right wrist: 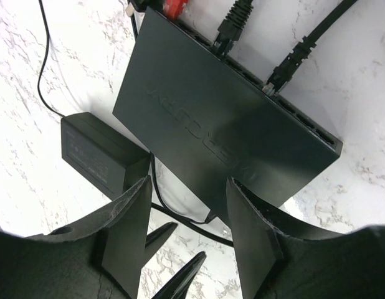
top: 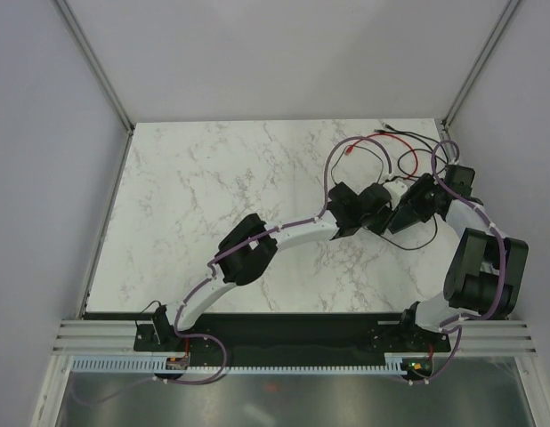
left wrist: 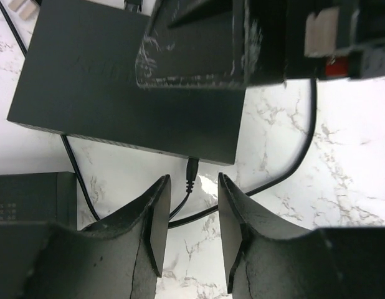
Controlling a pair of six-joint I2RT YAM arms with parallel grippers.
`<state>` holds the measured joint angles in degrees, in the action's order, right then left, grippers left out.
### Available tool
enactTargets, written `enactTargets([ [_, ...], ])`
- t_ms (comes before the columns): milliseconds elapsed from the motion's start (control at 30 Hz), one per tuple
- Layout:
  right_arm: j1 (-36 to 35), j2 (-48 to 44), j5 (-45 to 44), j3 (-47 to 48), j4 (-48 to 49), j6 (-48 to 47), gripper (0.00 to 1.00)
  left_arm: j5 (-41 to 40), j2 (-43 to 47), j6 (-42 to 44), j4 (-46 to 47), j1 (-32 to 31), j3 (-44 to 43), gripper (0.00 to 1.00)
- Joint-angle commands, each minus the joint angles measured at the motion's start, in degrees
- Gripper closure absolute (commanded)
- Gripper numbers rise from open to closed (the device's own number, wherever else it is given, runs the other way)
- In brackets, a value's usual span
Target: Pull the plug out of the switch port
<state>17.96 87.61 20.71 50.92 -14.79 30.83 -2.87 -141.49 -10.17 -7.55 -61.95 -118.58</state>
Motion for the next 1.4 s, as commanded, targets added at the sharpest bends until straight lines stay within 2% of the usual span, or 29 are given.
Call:
enactTargets([
  [0,-0.11,0.10,1.27,0.50,3.01,1.07,0.41,-1.69,-1.94,3.75,-1.59,-0.01,-2.79,0.57],
  [500,-0.11,1.51,1.00,-0.91,4.06,0.81,0.42,-2.66,-4.32,3.32,-1.50,-0.01,-3.41,0.58],
  [667,-0.11,1.07,1.53,-2.48,5.03,1.60,0.45,-2.05,-4.41,2.88,-1.15,-0.01,-3.32,0.68],
  [733,-0.20,0.81,1.35,-3.01,5.21,1.60,0.46,-1.96,-4.41,2.88,-1.24,-0.01,-3.23,0.75],
  [1000,-0.11,0.45,2.23,-5.04,5.82,2.22,0.49,-0.82,-4.06,2.26,-1.24,-0.10,-2.35,0.89],
  [1033,-0.11,1.15,2.40,-5.12,6.00,2.39,0.50,-0.82,-4.06,2.18,-1.24,-0.01,-2.18,0.94],
  [1100,-0.11,1.86,3.02,-5.65,7.05,2.83,0.51,-0.73,-3.97,2.18,-1.24,-0.01,-1.74,0.98],
  [1200,-0.11,3.00,1.63,-6.62,8.54,4.32,0.55,-0.91,-3.53,1.65,-1.15,-0.01,-0.69,0.98],
  [1267,-0.11,3.70,-0.05,-7.23,8.89,5.47,0.63,-0.64,-3.18,1.56,-0.89,-0.10,0.02,0.98],
  [1367,-0.03,5.37,-2.60,-7.76,8.72,7.31,0.83,-0.21,-2.74,1.21,-0.62,-0.01,1.51,0.98],
])
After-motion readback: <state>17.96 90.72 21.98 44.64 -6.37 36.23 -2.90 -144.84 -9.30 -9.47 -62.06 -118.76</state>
